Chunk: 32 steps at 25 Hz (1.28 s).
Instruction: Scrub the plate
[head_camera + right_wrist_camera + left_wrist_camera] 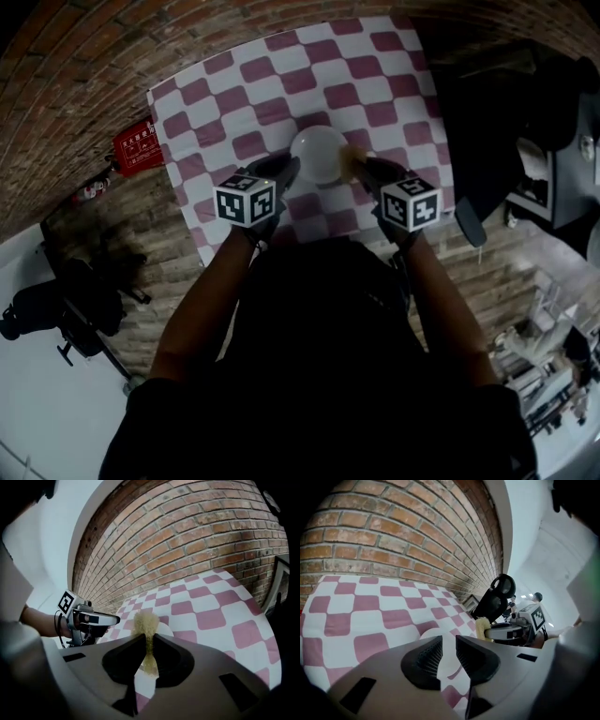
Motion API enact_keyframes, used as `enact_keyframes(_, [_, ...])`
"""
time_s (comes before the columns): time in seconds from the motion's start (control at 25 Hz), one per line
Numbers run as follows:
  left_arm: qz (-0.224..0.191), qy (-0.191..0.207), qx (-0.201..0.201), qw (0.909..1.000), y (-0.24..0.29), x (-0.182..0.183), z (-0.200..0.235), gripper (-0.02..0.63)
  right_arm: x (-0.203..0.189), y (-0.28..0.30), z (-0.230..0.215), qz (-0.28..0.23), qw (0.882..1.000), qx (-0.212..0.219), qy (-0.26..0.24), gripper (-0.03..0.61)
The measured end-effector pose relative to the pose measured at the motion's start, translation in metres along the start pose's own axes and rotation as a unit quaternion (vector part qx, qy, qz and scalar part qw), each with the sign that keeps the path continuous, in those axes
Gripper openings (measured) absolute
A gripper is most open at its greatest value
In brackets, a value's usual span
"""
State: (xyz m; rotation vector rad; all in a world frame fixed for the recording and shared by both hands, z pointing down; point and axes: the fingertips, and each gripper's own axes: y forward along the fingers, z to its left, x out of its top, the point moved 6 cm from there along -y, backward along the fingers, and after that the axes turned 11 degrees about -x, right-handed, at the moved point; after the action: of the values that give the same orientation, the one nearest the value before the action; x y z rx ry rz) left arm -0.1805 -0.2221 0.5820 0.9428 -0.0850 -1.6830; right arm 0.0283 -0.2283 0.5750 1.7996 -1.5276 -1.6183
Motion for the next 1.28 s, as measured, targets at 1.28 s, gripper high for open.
enact_keyframes(1.28, [0.098, -0.111, -0.037, 0.9883, 0.059, -0.052, 0.061, 0.115, -0.058, 0.084, -0.021, 0.130, 0.990, -0.033, -0.043, 0.046])
